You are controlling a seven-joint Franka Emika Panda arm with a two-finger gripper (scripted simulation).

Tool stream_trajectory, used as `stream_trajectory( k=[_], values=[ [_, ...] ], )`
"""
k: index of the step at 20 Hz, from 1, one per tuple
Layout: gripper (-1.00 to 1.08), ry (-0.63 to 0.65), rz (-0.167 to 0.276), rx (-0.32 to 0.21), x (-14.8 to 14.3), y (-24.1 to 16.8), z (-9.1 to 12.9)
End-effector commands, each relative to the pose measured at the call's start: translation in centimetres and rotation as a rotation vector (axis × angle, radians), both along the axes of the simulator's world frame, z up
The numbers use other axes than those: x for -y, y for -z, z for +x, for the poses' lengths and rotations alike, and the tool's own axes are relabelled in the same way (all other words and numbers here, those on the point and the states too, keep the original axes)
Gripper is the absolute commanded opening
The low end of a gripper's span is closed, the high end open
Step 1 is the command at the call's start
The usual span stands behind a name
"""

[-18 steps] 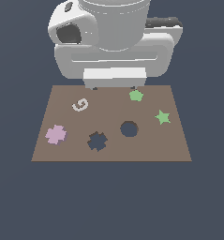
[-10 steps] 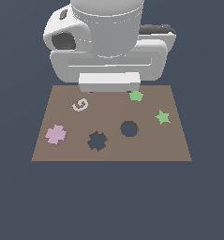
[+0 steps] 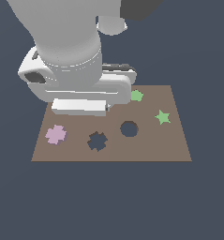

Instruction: Insert a designated object into the corresponding slot on a board.

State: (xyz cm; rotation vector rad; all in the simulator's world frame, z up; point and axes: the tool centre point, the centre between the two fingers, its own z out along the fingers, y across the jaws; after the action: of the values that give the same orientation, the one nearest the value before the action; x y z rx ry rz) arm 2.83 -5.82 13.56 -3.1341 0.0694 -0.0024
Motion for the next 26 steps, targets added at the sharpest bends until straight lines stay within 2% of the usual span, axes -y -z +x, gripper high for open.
stream_trajectory(
  k=[1, 7, 13, 19, 26],
  values=[
    [1.00, 0.021, -0.002, -0.001, 2.1, 1.6, 0.7],
    [1.00, 0.070, -0.005, -0.001, 7.0, 5.2, 2.5],
    [1.00, 0.101, -0.006, -0.002, 10.0, 7.4, 3.5],
    [1.00, 0.115, -0.006, -0.002, 11.4, 8.3, 4.0],
    [1.00, 0.117, -0.007, -0.003, 11.5, 8.7, 4.0]
  ],
)
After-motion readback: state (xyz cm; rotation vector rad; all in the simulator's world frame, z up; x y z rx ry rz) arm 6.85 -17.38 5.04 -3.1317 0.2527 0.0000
